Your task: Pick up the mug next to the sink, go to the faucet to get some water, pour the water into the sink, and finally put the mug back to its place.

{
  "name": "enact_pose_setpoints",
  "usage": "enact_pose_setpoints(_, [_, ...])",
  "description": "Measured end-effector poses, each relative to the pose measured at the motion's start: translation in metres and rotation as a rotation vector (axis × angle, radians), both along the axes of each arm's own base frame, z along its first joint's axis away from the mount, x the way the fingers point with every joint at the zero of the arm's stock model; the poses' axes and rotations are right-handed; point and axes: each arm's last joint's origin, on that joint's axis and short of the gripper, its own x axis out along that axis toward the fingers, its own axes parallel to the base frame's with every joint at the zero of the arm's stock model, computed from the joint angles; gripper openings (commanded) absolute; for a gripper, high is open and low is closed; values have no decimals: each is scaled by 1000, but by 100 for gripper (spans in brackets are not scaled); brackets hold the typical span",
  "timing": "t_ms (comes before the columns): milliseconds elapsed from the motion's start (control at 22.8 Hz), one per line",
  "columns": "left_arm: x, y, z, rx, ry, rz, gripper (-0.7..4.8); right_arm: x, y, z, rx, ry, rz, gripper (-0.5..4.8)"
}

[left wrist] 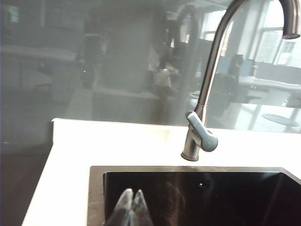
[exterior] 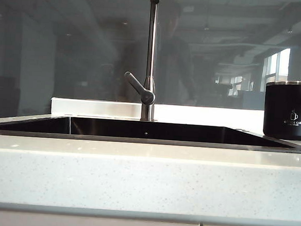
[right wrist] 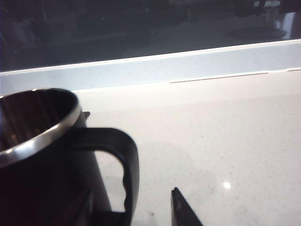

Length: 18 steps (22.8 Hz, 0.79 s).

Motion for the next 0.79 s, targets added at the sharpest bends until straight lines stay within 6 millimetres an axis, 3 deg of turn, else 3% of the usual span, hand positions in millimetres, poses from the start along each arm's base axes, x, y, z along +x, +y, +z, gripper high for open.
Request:
enact_pose_setpoints(351, [22,-1,3,6,40,-21,-4,24,-6,-3,1,1,4,230])
enact_pose_setpoints(658, [33,-4,1,7,69,-35,-4,33,-5,0,-2,-7,18,228])
enact_pose_setpoints(789, [34,-4,-2,8,81,-36,-4,34,-1,-1,-1,-5,28,200])
